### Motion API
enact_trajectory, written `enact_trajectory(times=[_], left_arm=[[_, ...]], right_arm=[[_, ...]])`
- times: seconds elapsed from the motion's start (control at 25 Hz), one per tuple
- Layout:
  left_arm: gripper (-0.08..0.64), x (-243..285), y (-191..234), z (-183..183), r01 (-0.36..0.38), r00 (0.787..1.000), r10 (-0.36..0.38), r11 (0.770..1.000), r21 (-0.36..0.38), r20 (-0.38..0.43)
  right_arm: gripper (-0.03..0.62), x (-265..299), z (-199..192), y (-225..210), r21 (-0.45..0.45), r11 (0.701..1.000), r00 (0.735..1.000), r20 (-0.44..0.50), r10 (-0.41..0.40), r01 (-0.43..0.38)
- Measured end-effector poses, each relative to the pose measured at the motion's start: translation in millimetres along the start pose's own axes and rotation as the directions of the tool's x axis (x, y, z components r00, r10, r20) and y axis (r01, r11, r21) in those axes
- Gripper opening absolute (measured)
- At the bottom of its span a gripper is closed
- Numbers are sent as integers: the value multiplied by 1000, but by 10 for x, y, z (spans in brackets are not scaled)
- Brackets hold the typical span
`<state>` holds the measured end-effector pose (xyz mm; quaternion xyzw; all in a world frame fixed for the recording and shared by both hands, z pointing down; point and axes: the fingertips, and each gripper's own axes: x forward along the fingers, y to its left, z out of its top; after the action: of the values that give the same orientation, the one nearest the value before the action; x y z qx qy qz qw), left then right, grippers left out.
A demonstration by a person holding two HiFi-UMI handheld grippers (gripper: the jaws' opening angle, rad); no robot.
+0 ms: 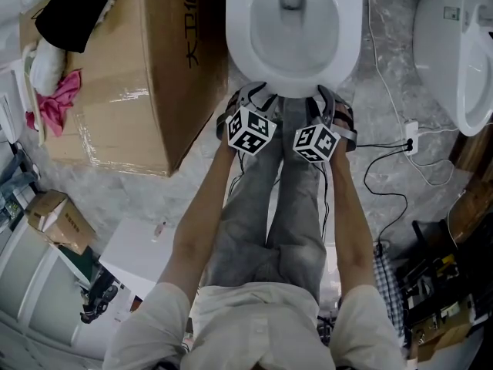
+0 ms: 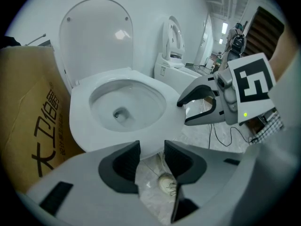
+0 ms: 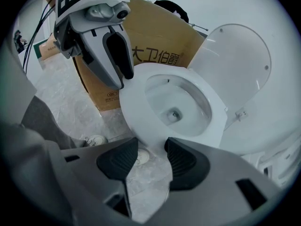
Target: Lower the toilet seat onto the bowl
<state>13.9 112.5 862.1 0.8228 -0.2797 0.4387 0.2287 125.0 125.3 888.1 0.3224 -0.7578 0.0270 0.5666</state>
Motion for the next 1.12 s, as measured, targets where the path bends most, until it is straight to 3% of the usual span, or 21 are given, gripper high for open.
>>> enact_trajectory(times=[0.36,0.76,1.12], left_arm=[[178,102,91,-51,-16,1000,15,999,-28,-13],[175,60,125,-15,-22,1000,22,998,-51,6],[98,-301,166,310,-49,992,56,997,-67,115]], right_arm=[[200,131,-46,73,6,999,999,-15,38,-38],[201,86,6,76,116,990,997,14,78,-79],[48,-382,418,-279,297,955,983,180,-27,-28]])
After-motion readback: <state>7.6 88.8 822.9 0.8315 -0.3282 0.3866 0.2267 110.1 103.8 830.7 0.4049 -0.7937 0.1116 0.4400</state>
